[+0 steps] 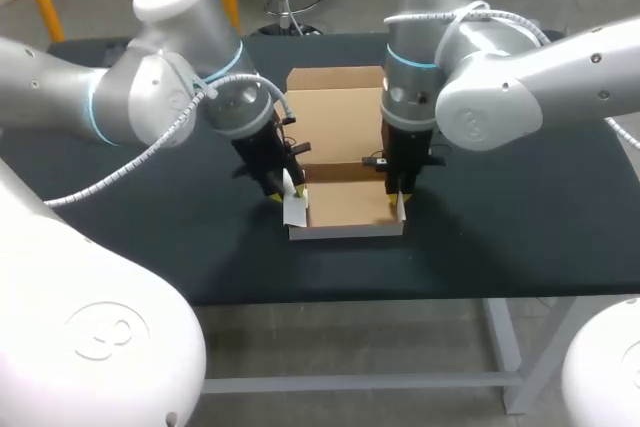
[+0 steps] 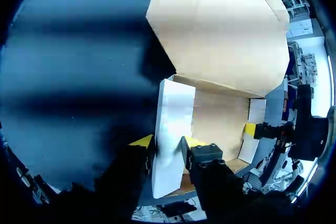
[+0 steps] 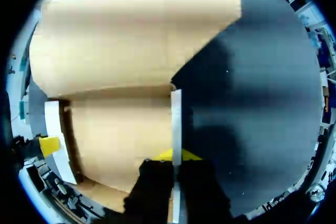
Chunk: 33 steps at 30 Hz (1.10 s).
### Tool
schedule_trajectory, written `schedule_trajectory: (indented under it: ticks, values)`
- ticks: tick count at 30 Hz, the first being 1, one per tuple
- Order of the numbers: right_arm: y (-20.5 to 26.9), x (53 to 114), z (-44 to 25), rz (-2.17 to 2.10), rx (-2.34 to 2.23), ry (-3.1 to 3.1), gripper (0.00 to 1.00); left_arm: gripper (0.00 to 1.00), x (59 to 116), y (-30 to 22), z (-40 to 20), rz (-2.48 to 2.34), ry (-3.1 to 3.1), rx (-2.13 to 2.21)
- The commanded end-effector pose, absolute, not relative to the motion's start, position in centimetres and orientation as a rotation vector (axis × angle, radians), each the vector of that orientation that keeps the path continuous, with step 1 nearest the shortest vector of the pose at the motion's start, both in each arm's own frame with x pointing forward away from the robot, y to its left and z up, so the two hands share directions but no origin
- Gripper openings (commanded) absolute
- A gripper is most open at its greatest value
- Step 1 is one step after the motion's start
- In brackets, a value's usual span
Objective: Assemble the packaging by folding the flat box into shape, placing the metal phone stand inside, and closing the box properly
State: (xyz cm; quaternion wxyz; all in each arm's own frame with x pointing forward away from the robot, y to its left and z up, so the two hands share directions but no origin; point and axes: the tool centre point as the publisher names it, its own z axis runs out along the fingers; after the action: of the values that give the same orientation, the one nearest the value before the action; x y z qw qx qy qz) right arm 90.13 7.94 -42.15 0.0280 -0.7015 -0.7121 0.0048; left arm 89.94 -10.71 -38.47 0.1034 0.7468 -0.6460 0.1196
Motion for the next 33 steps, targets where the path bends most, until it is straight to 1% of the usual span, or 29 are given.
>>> schedule_trajectory:
  ticks: [1, 8, 12, 13, 24, 26, 27, 28, 32, 33]
  values:
    - [8.0, 90.2, -42.1, 0.021, -2.165, -2.198, 0.00, 0.36, 90.0, -11.1, -38.7, 0.124, -2.005, 2.321]
    - [8.0, 90.2, -42.1, 0.021, -2.165, -2.198, 0.00, 0.34, 89.9, -11.2, -39.6, 0.104, -2.006, 2.321]
    - [8.0, 90.2, -42.1, 0.021, -2.165, -2.198, 0.00, 0.25, 89.9, -11.3, -40.1, 0.098, -2.011, 2.336]
    - [8.0, 90.2, -42.1, 0.021, -2.165, -2.198, 0.00, 0.24, 89.8, -11.3, -40.1, 0.092, -2.016, 2.341]
    - [8.0, 90.2, -42.1, 0.021, -2.165, -2.198, 0.00, 0.22, 89.8, -11.2, -40.6, 0.059, -2.029, 2.389]
    - [8.0, 90.2, -42.1, 0.021, -2.165, -2.198, 0.00, 0.19, 89.8, -11.2, -40.6, 0.059, -2.030, 2.393]
    - [8.0, 90.2, -42.1, 0.021, -2.165, -2.198, 0.00, 0.13, 89.8, -11.2, -40.6, 0.060, -2.030, 2.396]
    - [8.0, 90.2, -42.1, 0.021, -2.165, -2.198, 0.00, 0.11, 89.8, -11.1, -40.7, 0.060, -2.030, 2.397]
    - [8.0, 90.2, -42.1, 0.021, -2.165, -2.198, 0.00, 0.11, 89.7, -11.1, -40.9, 0.058, -2.032, 2.401]
    - [8.0, 90.2, -42.1, 0.021, -2.165, -2.198, 0.00, 0.08, 89.7, -11.1, -40.9, 0.059, -2.032, 2.401]
